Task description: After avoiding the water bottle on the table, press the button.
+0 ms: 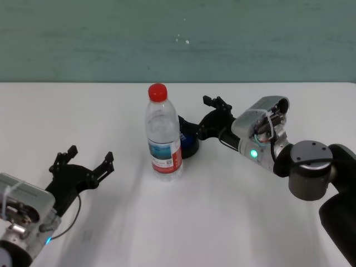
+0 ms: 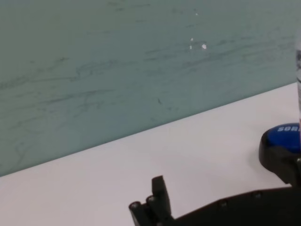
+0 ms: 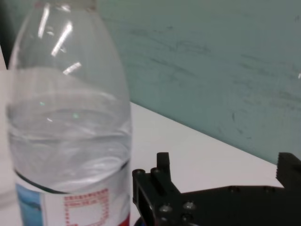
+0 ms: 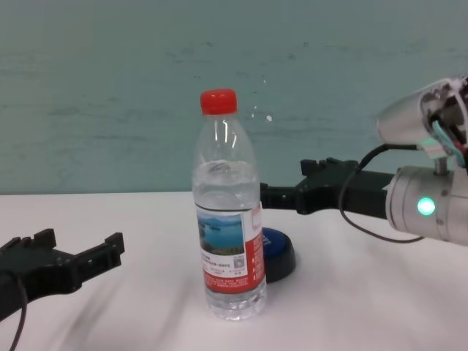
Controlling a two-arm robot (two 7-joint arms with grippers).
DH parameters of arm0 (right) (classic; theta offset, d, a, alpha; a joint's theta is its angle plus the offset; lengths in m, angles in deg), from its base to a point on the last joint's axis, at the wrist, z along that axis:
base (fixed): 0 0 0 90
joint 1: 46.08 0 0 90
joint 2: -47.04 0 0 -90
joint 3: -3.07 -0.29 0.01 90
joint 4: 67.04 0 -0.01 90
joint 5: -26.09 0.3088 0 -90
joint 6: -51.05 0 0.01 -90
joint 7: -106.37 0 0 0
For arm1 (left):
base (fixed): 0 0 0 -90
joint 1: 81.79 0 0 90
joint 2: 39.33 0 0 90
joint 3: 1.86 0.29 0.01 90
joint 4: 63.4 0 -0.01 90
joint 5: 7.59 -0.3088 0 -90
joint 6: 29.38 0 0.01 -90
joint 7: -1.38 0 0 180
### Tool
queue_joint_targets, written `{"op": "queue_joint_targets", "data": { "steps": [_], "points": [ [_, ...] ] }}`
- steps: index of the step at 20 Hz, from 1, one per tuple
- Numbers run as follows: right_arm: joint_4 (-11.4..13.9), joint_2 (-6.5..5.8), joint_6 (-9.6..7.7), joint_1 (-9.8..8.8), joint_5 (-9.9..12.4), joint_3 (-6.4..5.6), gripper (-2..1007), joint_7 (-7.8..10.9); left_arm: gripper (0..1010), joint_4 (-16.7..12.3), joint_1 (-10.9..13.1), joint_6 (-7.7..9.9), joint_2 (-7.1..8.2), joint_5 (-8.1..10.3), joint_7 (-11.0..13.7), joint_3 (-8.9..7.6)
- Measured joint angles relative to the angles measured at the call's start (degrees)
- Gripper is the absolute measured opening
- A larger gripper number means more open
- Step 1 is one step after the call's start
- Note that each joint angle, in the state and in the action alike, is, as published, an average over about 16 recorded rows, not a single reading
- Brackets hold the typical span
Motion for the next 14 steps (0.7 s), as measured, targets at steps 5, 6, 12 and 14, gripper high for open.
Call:
{"op": "queue_joint_targets", "data": {
  "steps": [5,6,12,14],
  "points": [
    [5.27,-1.2,-0.94,-3.11,-0.32,-0.75,1004,-1.58,1000,0.0,0.0,0.0,0.0,0.0,0.0,0.0],
    [6.32,-1.44,-1.12,-3.82,-0.39,-1.0,1004,-1.97,1000,0.0,0.0,0.0,0.0,0.0,0.0,0.0],
    [12.22,-2.72,-1.99,-8.68,-0.81,-3.14,1004,-4.52,1000,0.0,0.0,0.0,0.0,0.0,0.0,0.0],
    [14.05,-2.99,-2.15,-10.45,-1.01,-4.0,1004,-5.45,1000,0.0,0.0,0.0,0.0,0.0,0.0,0.0]
  ]
}}
